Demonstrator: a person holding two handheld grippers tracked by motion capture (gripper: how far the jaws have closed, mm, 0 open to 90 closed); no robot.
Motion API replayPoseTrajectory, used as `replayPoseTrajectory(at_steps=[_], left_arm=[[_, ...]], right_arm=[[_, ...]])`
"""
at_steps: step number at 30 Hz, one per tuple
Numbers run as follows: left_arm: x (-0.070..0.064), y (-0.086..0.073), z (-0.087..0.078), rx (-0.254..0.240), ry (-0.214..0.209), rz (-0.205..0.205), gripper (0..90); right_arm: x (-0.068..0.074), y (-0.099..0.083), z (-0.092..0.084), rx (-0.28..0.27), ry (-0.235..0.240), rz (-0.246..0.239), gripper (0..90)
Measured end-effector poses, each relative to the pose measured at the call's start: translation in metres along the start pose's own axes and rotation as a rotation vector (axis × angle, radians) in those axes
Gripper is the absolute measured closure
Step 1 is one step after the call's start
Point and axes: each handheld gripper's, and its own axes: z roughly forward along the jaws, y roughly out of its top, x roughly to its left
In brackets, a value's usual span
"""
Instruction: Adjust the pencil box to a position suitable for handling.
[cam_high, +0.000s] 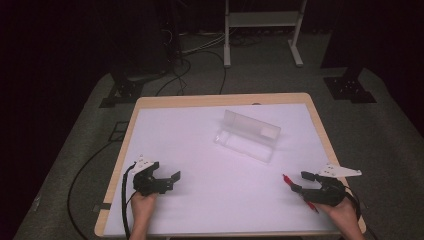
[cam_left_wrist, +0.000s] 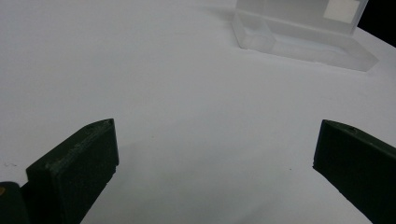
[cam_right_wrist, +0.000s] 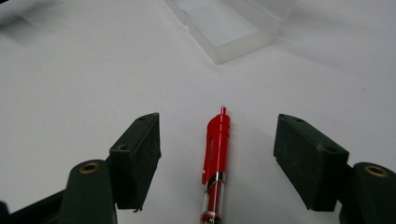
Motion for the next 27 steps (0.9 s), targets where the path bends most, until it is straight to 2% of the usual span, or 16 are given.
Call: replayPoseTrajectory(at_steps=[6, 12, 18, 19, 22, 27], left_arm=[[0.000, 0.000, 0.000, 0.003, -0.001, 0.005, 0.0], [0.000, 0.000, 0.000, 0.005, -0.003, 0.003, 0.0], [-0.001, 0.000, 0.000, 0.008, -0.004, 0.003, 0.0], [-0.001, 0.000, 0.000, 0.007, -0.006, 0.003, 0.0], [-0.001, 0.000, 0.000, 0.008, -0.006, 0.003, 0.0], [-0.001, 0.000, 0.000, 0.008, -0.006, 0.002, 0.0]], right_arm=[[0.003, 0.004, 0.003, 0.007, 0.021, -0.021, 28.1], [0.008, 0.017, 0.005, -0.004, 0.046, -0.039, 26.6], [0.011, 0.035, 0.010, 0.009, 0.057, -0.078, 25.8], [0.013, 0.042, 0.012, 0.014, 0.059, -0.097, 25.7], [0.014, 0.047, 0.014, 0.012, 0.063, -0.102, 25.7], [0.018, 0.062, 0.022, 0.030, 0.074, -0.140, 25.7]])
